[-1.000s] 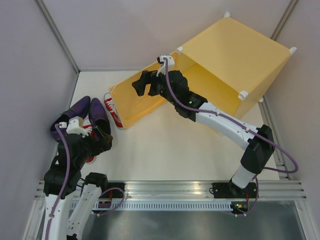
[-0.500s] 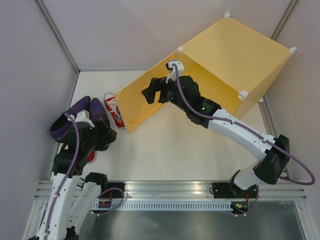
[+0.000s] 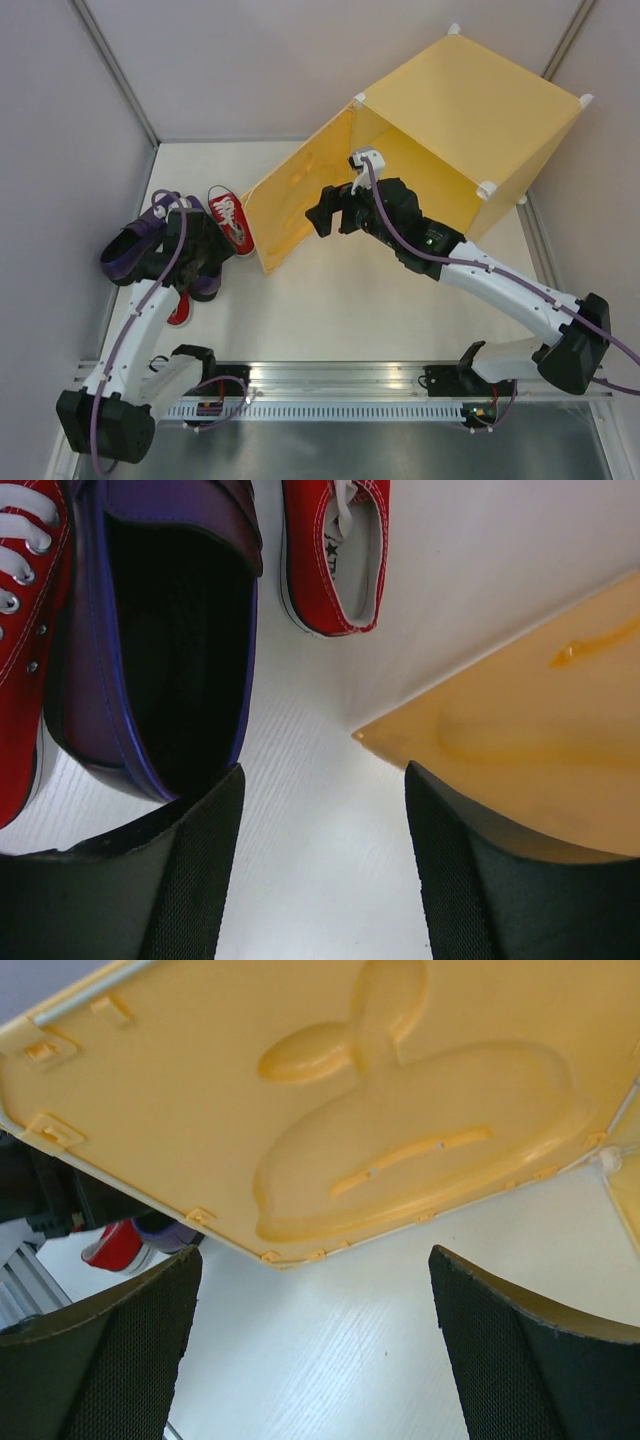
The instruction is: Place and organize the shoes in the shoe cabinet
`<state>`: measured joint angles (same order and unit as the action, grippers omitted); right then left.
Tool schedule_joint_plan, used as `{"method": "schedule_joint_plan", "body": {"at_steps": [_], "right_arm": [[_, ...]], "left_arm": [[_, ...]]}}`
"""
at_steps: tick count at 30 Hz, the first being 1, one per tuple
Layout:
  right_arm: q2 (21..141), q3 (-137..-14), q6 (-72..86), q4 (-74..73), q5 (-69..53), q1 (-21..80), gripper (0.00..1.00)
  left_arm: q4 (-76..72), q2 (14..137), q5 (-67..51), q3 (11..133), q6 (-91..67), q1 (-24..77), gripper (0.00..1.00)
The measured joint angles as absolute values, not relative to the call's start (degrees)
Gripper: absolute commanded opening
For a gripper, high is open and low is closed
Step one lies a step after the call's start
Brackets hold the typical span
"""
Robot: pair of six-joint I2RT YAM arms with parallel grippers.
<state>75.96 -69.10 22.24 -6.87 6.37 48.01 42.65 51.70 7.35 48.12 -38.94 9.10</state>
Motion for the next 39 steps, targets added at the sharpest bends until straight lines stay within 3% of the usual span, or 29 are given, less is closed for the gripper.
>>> {"method": "schedule_joint_plan", "body": {"at_steps": [23, 27, 32, 39], "right_arm": [[71.7, -61.9, 20.6, -6.4, 5.2, 48.0, 0.97], [71.6, -61.7, 20.1, -6.4, 5.2, 48.0, 0.97], [71.6, -61.7, 19.9, -6.0, 4.8, 48.0, 0.97], [74.7, -62.0, 19.9, -4.3, 3.9, 48.1, 0.97]], "left_arm": [[32.4, 92.0, 15.0, 61.4, -41.3, 7.8, 0.57], [32.0, 96.4, 15.1, 63.0, -41.4, 7.6, 0.43], [32.2, 98.1, 15.3, 63.5, -41.3, 7.6, 0.03], [33.1, 94.0, 15.7, 64.3, -40.0, 7.5, 0.02]]}}
